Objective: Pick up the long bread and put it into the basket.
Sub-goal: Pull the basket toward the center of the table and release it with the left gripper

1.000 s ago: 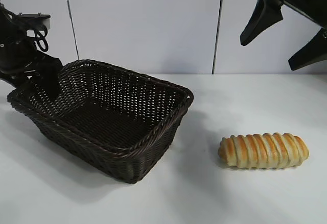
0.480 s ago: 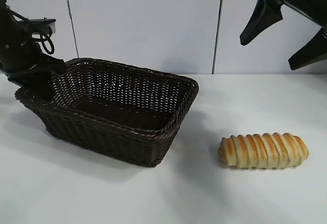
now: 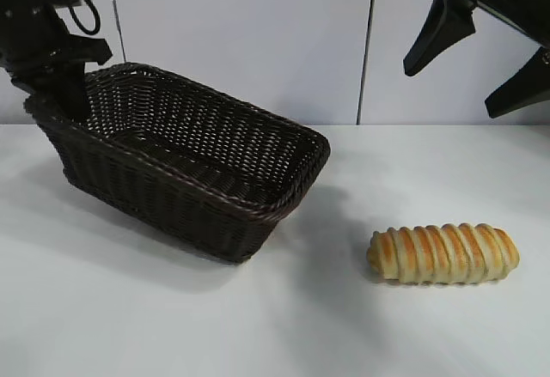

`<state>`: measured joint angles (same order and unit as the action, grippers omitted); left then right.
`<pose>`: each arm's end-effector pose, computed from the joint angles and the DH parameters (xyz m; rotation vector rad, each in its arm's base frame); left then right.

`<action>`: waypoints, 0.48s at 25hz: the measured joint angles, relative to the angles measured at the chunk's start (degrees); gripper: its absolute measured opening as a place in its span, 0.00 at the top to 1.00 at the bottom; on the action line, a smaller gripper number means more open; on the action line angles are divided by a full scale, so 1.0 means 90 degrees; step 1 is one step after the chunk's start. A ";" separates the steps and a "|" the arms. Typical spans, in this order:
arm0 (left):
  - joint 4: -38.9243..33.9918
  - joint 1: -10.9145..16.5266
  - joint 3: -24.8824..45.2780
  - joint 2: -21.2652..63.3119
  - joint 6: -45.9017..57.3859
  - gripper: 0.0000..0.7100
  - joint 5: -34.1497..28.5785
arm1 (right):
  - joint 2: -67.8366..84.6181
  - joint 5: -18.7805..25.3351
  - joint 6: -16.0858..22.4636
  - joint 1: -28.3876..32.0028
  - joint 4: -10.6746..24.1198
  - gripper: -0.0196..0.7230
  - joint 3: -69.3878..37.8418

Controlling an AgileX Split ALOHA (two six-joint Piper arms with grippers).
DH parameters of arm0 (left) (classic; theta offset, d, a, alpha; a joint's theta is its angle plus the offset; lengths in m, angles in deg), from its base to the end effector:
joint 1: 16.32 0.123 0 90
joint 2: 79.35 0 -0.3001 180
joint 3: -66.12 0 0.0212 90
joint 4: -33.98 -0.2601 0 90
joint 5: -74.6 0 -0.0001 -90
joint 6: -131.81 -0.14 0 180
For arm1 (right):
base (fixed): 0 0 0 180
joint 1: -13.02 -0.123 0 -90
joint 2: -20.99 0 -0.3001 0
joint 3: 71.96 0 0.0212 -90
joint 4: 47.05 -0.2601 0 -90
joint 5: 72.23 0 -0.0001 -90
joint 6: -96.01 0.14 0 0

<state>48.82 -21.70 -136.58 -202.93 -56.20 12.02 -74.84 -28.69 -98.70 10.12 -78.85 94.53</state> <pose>0.4609 -0.0754 0.2146 0.2083 2.8215 -0.3419 0.3484 0.0686 0.2444 0.0107 2.5803 0.5604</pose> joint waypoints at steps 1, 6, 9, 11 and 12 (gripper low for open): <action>0.0147 0.0000 -0.0008 0.0018 0.0064 0.85 -0.0023 | 0.0000 0.0000 0.0000 0.0000 0.0000 0.04 0.0000; 0.0702 -0.0161 -0.0008 0.0016 0.0396 0.85 0.0086 | 0.0000 0.0012 0.0000 0.0000 0.0000 0.04 0.0000; 0.0676 -0.0348 -0.0008 0.0016 0.0632 0.85 0.0301 | 0.0000 0.0028 0.0000 0.0000 0.0000 0.04 0.0000; 0.0598 -0.0424 -0.0008 0.0016 0.0783 0.85 0.0372 | 0.0000 0.0064 0.0000 0.0000 0.0000 0.04 0.0000; 0.0568 -0.0431 0.0000 0.0016 0.0838 0.85 0.0422 | 0.0000 0.0071 0.0000 0.0000 0.0000 0.04 0.0000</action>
<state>53.94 -25.58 -136.58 -202.79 -48.66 15.82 -74.84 -28.06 -98.70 10.12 -78.85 94.53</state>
